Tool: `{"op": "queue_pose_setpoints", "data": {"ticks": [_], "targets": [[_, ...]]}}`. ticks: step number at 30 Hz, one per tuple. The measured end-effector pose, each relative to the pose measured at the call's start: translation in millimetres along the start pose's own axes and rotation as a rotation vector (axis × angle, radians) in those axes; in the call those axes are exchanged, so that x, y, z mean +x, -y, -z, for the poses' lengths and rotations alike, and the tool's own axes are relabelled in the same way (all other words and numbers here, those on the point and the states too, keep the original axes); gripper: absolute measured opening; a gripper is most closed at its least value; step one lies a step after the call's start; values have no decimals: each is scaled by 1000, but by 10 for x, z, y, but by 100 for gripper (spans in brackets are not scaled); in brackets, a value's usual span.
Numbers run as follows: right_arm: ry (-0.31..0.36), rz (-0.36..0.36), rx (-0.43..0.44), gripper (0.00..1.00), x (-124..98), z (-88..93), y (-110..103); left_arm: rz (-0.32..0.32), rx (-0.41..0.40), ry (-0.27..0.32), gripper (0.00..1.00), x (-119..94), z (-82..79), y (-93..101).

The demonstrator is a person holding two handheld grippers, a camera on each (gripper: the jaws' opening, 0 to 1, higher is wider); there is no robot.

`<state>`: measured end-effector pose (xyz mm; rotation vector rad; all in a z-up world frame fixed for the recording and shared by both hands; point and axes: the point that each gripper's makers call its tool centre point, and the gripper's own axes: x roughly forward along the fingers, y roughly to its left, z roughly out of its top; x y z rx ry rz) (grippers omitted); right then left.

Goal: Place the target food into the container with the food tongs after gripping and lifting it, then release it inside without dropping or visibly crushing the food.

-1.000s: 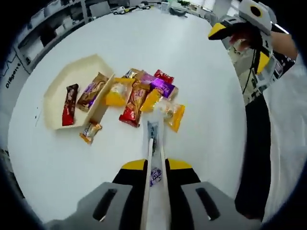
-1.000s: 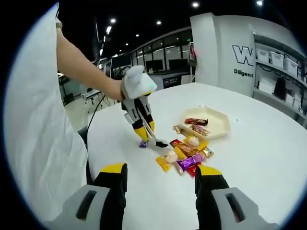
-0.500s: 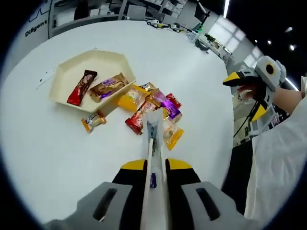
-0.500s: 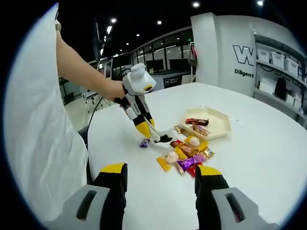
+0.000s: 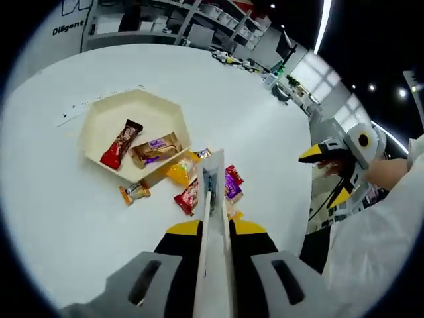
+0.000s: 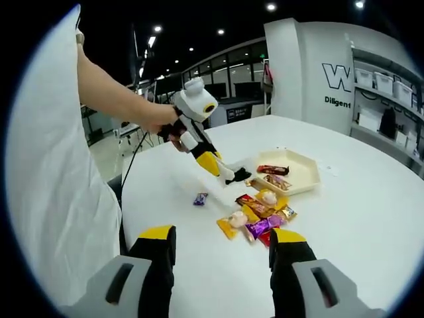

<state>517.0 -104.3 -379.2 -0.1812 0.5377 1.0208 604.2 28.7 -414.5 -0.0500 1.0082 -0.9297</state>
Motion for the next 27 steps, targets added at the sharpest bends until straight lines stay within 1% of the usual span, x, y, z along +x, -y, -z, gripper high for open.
{"op": "queue_pose_setpoints", "data": {"ticks": [4,6,8,10,14,19,20,22,23,27], "targets": [[2,2,0,54,-11,5,13,-6,-8,32,12,-54,-189,-51],[3,4,1,54,-16,2,22,-13,-5,39,12,-68,-251,-73],[4,5,1,54,-20,0,26,-28,-7,58,12,-93,-413,-152],[4,6,3,54,-21,5,32,-40,-14,73,13,-111,-536,-200],[5,6,4,54,-25,11,41,-64,-23,83,13,-123,-746,-298],[8,12,10,54,-38,18,70,-89,-38,87,14,-121,-911,-378],[8,13,10,54,-39,18,73,-99,-38,90,14,-120,-937,-395],[10,15,14,54,-43,17,80,-100,-48,90,15,-114,-976,-398],[9,16,14,54,-44,20,83,-114,-45,96,16,-119,-1017,-414],[8,17,16,54,-44,33,91,-115,-71,108,16,-120,-1124,-447]]}}
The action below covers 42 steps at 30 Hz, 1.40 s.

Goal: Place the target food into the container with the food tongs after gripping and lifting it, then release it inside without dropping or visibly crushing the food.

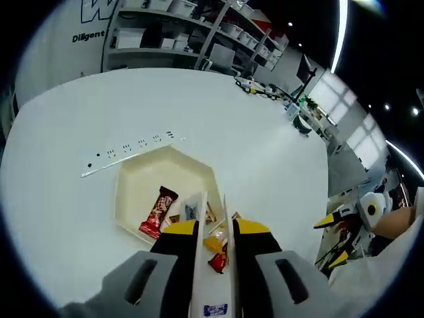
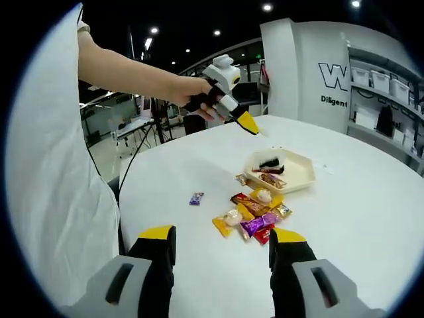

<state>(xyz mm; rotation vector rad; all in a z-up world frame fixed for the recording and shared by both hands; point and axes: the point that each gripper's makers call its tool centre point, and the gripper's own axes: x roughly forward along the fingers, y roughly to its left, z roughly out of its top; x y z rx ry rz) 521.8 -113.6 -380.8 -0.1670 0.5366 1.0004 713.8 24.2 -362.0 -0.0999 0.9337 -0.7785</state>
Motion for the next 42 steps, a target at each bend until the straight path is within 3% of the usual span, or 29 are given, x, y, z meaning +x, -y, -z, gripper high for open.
{"op": "queue_pose_setpoints", "data": {"ticks": [11,25,42], "targets": [[3,-1,0,54,17,-15,19,19,63,5,16,-52,-55,79],[6,-23,-28,54,93,-102,6,91,179,-25,15,-289,115,361],[24,-80,-92,52,223,-344,-93,165,313,-67,16,-619,419,723]]}}
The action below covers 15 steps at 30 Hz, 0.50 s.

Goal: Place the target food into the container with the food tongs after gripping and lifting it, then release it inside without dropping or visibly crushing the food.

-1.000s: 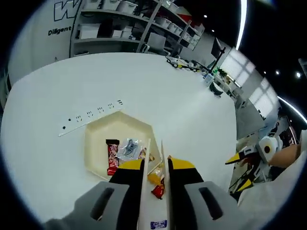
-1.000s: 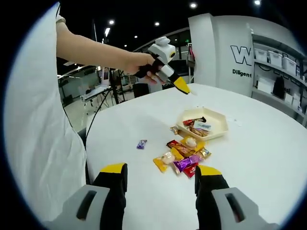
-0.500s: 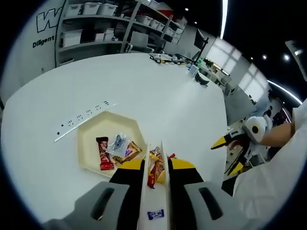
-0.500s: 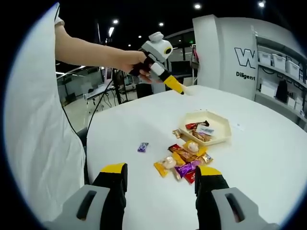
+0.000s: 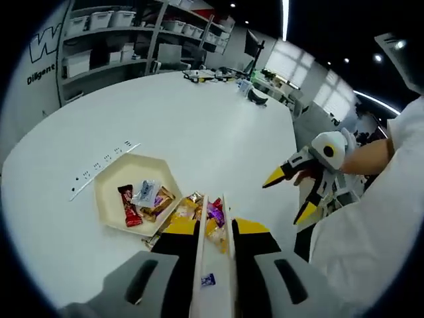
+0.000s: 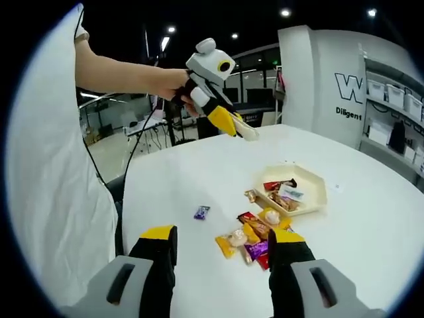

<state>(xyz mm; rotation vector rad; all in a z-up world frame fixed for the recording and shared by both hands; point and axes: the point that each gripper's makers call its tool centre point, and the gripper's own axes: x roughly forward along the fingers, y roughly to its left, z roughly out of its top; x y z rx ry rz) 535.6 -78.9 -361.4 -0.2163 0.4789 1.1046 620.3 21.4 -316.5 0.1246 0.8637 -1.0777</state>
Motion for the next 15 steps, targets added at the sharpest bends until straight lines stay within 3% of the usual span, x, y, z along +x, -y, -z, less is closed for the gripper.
{"op": "queue_pose_setpoints", "data": {"ticks": [15], "targets": [[26,-67,-68,41,117,-282,-127,71,126,-59,16,-68,309,373]]}}
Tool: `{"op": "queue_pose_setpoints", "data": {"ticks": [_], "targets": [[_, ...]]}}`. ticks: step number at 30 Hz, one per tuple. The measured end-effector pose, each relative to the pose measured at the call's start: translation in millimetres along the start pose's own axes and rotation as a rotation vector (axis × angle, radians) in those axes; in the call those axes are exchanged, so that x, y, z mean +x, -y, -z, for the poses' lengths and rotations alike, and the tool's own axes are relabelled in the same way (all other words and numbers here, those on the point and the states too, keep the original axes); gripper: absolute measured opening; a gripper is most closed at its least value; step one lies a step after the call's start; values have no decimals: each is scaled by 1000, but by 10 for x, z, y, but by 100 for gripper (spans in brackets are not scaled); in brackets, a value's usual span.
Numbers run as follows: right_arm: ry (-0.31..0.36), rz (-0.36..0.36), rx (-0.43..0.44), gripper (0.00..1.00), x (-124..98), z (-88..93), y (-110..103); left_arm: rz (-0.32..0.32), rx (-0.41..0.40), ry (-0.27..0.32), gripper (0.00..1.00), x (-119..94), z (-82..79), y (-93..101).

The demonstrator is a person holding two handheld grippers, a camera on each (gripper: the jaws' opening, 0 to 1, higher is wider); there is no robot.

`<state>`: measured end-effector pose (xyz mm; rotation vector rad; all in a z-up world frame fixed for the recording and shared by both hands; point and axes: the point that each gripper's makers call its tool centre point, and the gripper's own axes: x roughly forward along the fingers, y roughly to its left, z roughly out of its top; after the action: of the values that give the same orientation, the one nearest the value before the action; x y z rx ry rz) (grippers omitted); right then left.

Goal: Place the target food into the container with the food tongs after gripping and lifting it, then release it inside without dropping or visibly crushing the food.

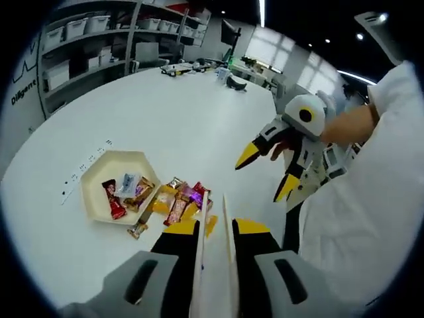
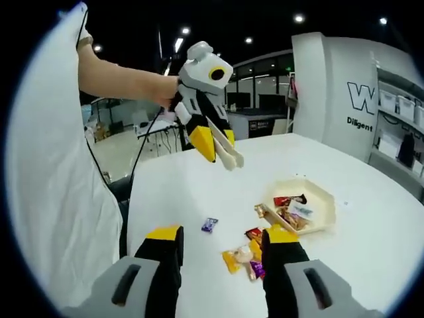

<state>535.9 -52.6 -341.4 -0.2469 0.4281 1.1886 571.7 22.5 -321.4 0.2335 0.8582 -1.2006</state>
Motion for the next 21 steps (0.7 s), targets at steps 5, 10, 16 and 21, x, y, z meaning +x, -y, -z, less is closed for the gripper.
{"op": "queue_pose_setpoints", "data": {"ticks": [5,10,16,21], "targets": [[12,-37,-33,32,63,-132,-74,14,36,-34,16,9,80,96],[26,-72,-72,24,123,-288,-138,32,84,-64,16,21,136,174],[32,-130,-113,9,195,-438,-256,56,107,-88,16,42,177,252],[27,-160,-134,5,247,-471,-319,68,124,-99,16,46,182,296]]}}
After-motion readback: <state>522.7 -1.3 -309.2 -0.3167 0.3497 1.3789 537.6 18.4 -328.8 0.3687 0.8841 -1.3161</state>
